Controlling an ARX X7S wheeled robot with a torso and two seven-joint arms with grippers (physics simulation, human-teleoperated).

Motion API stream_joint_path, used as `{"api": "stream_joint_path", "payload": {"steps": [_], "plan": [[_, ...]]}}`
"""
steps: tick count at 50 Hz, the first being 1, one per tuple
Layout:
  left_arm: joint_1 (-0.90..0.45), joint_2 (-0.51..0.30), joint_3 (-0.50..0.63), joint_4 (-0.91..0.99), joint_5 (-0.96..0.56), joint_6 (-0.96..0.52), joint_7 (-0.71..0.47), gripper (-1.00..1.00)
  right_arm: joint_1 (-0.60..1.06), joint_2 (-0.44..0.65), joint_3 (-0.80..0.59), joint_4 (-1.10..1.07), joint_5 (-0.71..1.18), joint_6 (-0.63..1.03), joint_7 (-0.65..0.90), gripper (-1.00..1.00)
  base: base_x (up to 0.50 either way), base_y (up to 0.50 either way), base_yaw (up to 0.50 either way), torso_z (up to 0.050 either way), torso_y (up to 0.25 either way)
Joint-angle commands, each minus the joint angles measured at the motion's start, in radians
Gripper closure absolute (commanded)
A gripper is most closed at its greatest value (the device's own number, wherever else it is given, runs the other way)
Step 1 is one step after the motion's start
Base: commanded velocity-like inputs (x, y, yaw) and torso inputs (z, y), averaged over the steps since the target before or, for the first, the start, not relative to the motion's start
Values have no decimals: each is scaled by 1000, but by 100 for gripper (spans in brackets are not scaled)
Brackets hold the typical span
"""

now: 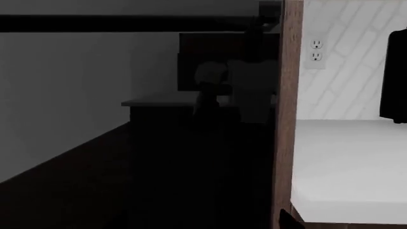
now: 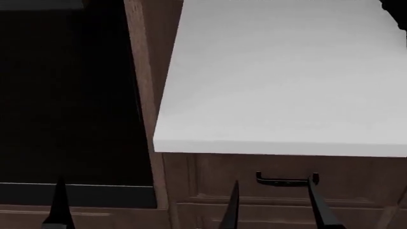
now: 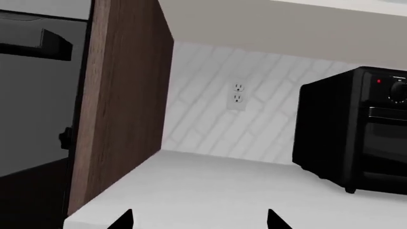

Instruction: Press the start button on the microwave

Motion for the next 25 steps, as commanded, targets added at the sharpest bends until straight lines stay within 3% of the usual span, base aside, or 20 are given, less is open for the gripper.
{"api": "stream_joint_path", "payload": {"steps": [1, 25], "plan": [[-2, 8, -12, 1, 18, 3, 4, -100, 3, -8, 17, -6, -5, 0, -22, -100, 66, 500, 0, 0, 0], [-2, -8, 6, -10, 13, 23, -16, -100, -7, 4, 15, -3, 10, -23, -6, -100, 77, 500, 0, 0, 0]]}}
